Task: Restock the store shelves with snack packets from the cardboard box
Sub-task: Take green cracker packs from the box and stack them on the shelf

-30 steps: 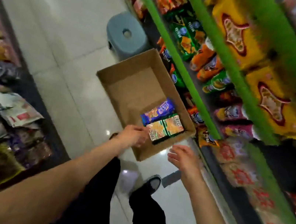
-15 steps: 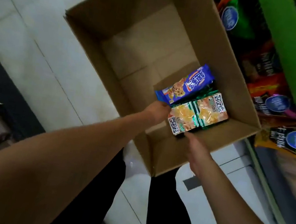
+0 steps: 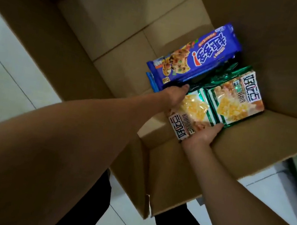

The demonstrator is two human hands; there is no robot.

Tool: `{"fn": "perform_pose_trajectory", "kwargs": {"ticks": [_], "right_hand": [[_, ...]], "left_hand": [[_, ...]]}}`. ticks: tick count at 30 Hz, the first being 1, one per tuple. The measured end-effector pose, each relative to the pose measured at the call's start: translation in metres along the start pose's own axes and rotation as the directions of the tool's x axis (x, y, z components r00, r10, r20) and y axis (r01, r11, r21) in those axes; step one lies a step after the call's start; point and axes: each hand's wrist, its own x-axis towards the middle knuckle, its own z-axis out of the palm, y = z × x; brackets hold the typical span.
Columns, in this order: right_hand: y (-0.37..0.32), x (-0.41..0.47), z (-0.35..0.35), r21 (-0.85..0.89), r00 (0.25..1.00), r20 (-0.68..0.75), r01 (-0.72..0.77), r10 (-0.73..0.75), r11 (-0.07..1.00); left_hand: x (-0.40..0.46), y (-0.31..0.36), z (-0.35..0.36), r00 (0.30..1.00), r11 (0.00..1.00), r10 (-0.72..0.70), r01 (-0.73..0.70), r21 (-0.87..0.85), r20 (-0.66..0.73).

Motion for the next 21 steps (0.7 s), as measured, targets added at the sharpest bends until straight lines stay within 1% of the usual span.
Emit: {"fn": "perform_pose_trajectory", "kwargs": {"ticks": [2,4,5,7,10,12,13,15,17,19,21], "right_hand": [[0.008,0.006,-0.008,0.023,0.996,0.085,0.019,-0.021,1.000],[0.013,0.013,-0.013,0.028,0.986,0.165,-0.005,0.001,1.000],[0.013,0.012,-0.014,0.049,0.979,0.203,-0.043,0.032,0.998],[0.009,0.000,-0.014,0.001,0.961,0.271,-0.062,0.059,0.998],[0.007,-0.038,-0.020,-0.129,0.959,0.277,-0.029,0.064,0.991],[0.005,-0.069,-0.029,-0.198,0.944,0.326,0.017,0.049,0.980],[0.001,-0.090,-0.033,-0.227,0.933,0.354,0.022,0.062,0.974],[-0.014,-0.133,-0.041,-0.246,0.913,0.401,0.031,0.072,0.969],[-0.030,-0.183,-0.045,-0.224,0.879,0.476,0.081,0.037,0.971],[-0.051,-0.243,-0.046,-0.207,0.840,0.542,0.103,0.027,0.973],[-0.073,-0.308,-0.044,-0.212,0.824,0.565,0.113,0.028,0.971]], "left_hand": [[0.009,-0.005,0.002,1.000,0.997,-0.006,0.004,-0.079,-0.021],[0.010,-0.008,0.004,0.995,0.991,0.042,-0.054,-0.125,-0.095],[0.009,-0.010,0.004,0.992,0.986,0.065,-0.080,-0.148,-0.109],[0.001,-0.016,-0.001,0.991,0.976,0.102,-0.116,-0.185,-0.086],[-0.034,-0.015,-0.015,0.991,0.969,0.134,-0.127,-0.210,0.019],[-0.072,-0.006,-0.022,0.984,0.979,0.127,-0.105,-0.173,0.123],[-0.093,0.002,-0.027,0.979,0.979,0.125,-0.096,-0.181,0.160],[-0.136,0.017,-0.038,0.963,0.966,0.133,-0.073,-0.250,0.233],[-0.188,0.035,-0.052,0.949,0.947,0.149,-0.056,-0.316,0.278],[-0.246,0.054,-0.065,0.954,0.937,0.173,-0.084,-0.338,0.245],[-0.307,0.073,-0.079,0.971,0.948,0.187,-0.138,-0.286,0.149]]}}
